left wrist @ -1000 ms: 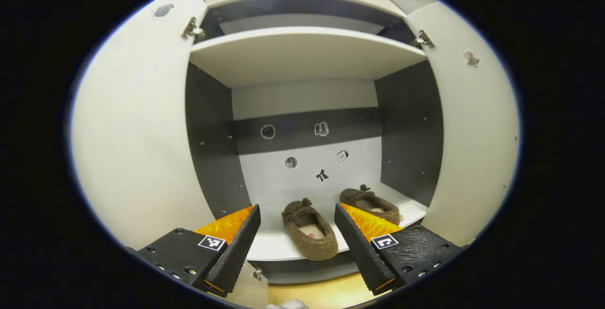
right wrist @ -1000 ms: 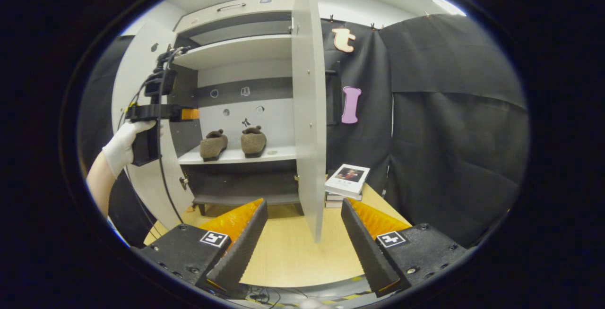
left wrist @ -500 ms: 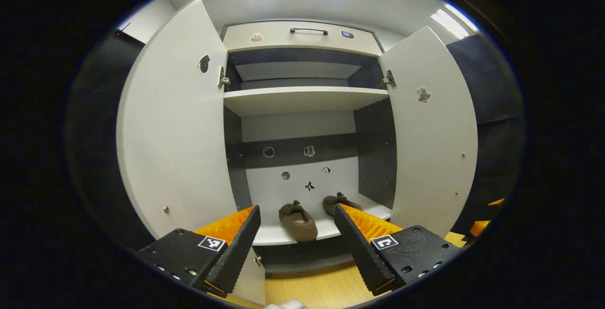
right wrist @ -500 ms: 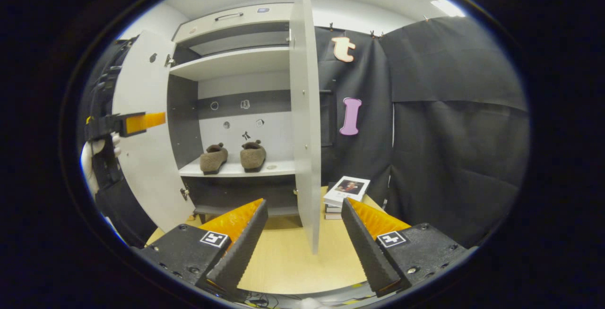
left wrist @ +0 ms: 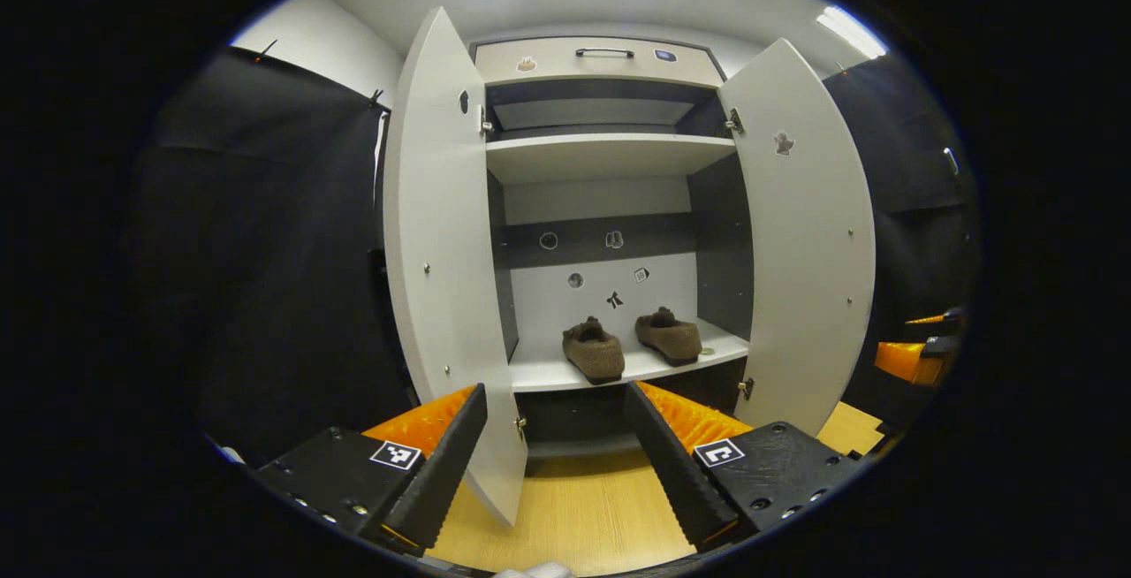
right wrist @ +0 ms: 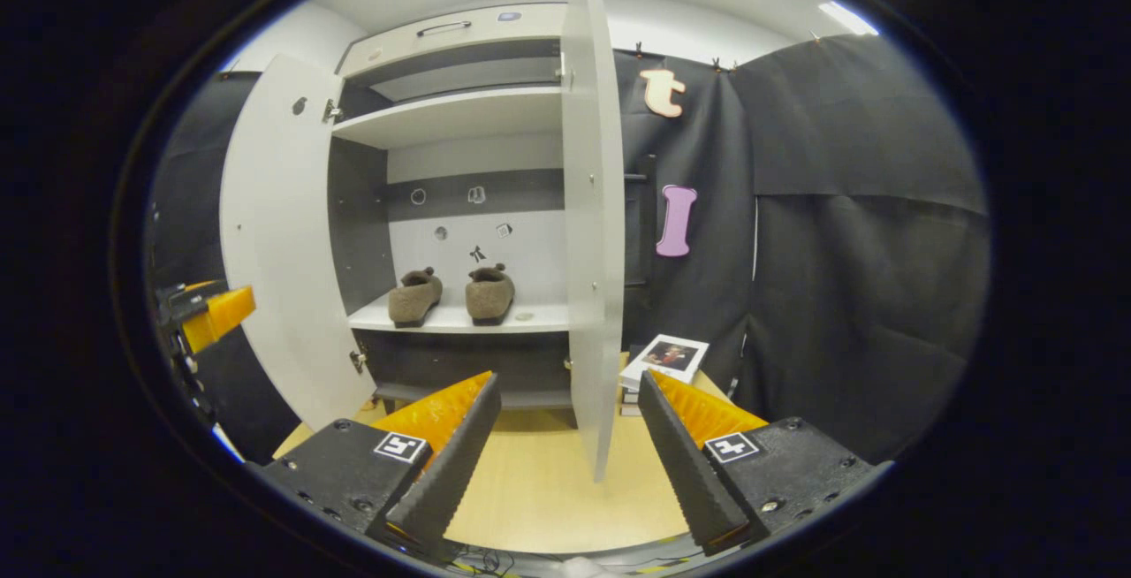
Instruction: Grab one shoe with the right hand and put it into the shoe cabinet, grab the other shoe with the left hand and put it into the shoe cabinet; then close the right door with the right hand and the left door with the left hand.
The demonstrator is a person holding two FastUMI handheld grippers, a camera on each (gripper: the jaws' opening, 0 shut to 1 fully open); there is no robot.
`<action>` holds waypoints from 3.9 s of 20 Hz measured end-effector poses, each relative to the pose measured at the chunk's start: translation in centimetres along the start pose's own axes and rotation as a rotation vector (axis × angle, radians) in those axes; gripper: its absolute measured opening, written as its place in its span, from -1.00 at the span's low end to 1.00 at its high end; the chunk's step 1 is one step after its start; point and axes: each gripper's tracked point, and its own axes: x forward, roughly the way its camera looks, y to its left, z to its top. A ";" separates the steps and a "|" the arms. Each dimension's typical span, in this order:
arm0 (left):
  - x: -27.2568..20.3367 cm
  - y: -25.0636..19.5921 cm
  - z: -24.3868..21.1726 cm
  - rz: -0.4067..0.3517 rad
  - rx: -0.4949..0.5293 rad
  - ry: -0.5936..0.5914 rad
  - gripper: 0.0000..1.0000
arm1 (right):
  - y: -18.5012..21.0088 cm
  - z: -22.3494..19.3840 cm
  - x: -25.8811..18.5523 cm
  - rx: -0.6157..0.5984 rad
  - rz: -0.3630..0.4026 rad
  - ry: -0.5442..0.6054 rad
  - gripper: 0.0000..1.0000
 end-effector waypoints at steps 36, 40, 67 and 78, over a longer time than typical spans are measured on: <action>-1.4 1.9 -0.7 0.090 -0.033 0.019 0.93 | 2.7 9.2 9.3 -0.032 0.117 -0.111 0.87; -1.5 3.6 -0.7 0.099 -0.011 0.020 0.92 | 5.6 8.0 9.0 -0.008 0.153 -0.094 0.97; 6.3 20.2 1.9 0.254 -0.030 -0.059 0.72 | 5.2 -1.1 0.4 0.006 0.079 0.080 0.96; 8.8 9.5 3.1 0.060 0.004 -0.071 0.72 | 4.8 -1.5 -1.3 0.004 0.070 0.073 0.97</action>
